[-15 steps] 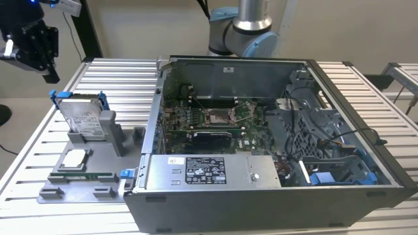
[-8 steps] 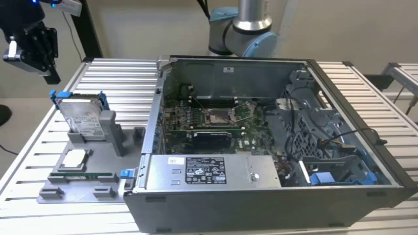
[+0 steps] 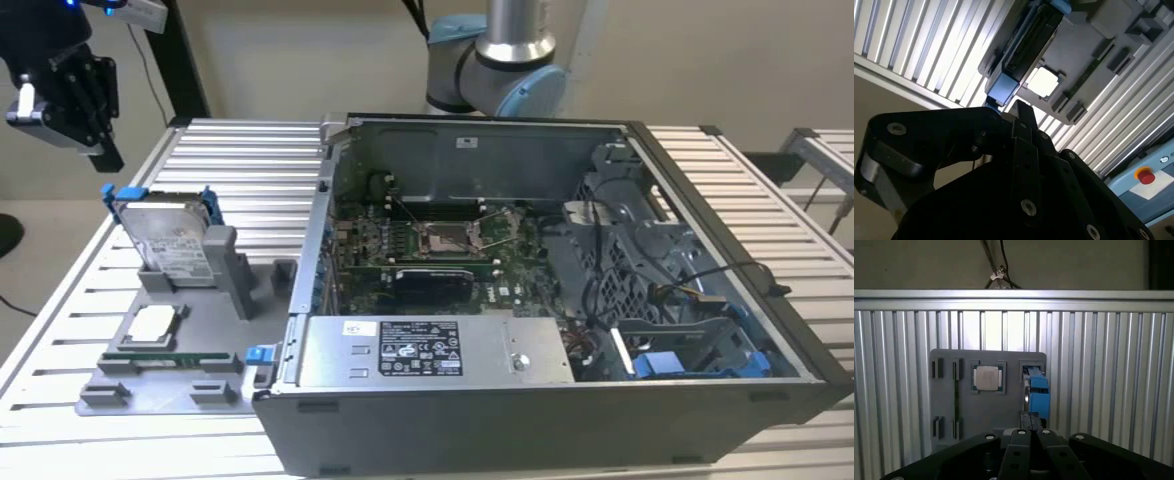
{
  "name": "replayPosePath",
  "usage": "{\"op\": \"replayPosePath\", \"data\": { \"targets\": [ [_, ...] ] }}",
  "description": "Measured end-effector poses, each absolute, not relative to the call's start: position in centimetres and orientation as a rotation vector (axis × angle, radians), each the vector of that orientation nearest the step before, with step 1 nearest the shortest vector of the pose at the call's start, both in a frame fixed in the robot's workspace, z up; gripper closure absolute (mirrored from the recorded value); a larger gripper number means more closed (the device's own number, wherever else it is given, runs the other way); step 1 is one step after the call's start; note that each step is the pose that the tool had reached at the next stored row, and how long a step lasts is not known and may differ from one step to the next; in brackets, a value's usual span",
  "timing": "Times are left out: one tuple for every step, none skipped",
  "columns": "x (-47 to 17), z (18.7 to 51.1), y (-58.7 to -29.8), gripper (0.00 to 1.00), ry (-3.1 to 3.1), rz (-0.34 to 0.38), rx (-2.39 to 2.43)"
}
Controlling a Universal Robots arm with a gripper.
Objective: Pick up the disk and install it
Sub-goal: 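Pick up the disk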
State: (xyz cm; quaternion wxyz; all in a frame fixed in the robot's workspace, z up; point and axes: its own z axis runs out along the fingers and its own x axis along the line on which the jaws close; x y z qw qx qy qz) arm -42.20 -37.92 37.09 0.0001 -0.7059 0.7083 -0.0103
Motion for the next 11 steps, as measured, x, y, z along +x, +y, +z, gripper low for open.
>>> {"op": "replayPosePath", "data": {
  "targets": [
    [-42.2,37.09,-37.92,1.0,2.224,-0.032,-2.218],
    [-42.2,37.09,-37.92,1.0,2.224,-0.032,-2.219],
    [-42.2,37.09,-37.92,1.0,2.223,-0.032,-2.219],
    [-42.2,37.09,-37.92,1.0,2.222,-0.032,-2.22],
    [-42.2,37.09,-37.92,1.0,2.222,-0.032,-2.221],
    [-42.2,37.09,-37.92,1.0,2.221,-0.032,-2.221],
    [-42.2,37.09,-37.92,1.0,2.221,-0.032,-2.222],
    [-42.2,37.09,-37.92,1.0,2.22,-0.032,-2.222],
    [-42.2,37.1,-37.92,1.0,2.219,-0.032,-2.223],
    [-42.2,37.09,-37.92,1.0,2.219,-0.032,-2.224],
    [-42.2,37.09,-37.92,1.0,2.218,-0.032,-2.224]
  ]
}}
